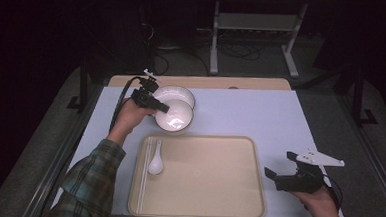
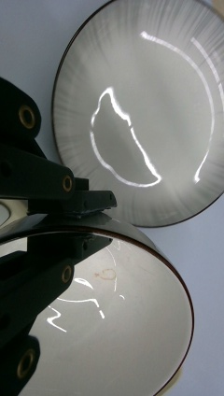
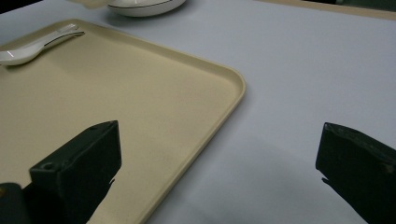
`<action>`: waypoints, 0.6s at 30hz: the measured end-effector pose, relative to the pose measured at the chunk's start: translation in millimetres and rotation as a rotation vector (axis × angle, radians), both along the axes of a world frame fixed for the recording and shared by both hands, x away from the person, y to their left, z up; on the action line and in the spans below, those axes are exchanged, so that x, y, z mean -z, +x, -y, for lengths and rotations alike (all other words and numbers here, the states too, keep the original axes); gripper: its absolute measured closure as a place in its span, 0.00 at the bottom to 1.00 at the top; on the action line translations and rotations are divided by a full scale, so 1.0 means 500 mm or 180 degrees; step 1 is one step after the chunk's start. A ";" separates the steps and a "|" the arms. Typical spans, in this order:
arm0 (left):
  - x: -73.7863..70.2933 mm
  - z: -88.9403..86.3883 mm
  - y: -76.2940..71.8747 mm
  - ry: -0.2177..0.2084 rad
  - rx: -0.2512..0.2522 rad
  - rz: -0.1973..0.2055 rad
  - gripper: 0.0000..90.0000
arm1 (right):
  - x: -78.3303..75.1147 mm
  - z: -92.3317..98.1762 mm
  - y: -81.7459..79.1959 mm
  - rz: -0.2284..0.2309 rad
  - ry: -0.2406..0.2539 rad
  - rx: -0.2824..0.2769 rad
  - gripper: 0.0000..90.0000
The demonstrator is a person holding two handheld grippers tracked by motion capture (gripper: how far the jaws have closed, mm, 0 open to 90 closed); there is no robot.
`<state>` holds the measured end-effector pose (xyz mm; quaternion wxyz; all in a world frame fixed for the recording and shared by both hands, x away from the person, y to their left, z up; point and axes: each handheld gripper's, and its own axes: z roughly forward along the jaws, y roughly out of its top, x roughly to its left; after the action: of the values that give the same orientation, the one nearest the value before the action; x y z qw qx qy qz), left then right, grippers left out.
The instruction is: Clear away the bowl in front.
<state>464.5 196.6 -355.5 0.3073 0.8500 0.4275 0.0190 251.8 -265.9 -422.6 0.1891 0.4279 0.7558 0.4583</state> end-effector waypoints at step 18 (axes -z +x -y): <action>0.064 0.012 -0.092 -0.0027 0.0162 -0.0163 0.92 | -0.001 -0.005 0.000 0.0004 -0.0014 -0.0022 0.00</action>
<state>418.5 190.5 -387.4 0.3002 0.8595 0.4135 -0.0124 252.0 -263.4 -422.2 0.1889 0.4246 0.7581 0.4575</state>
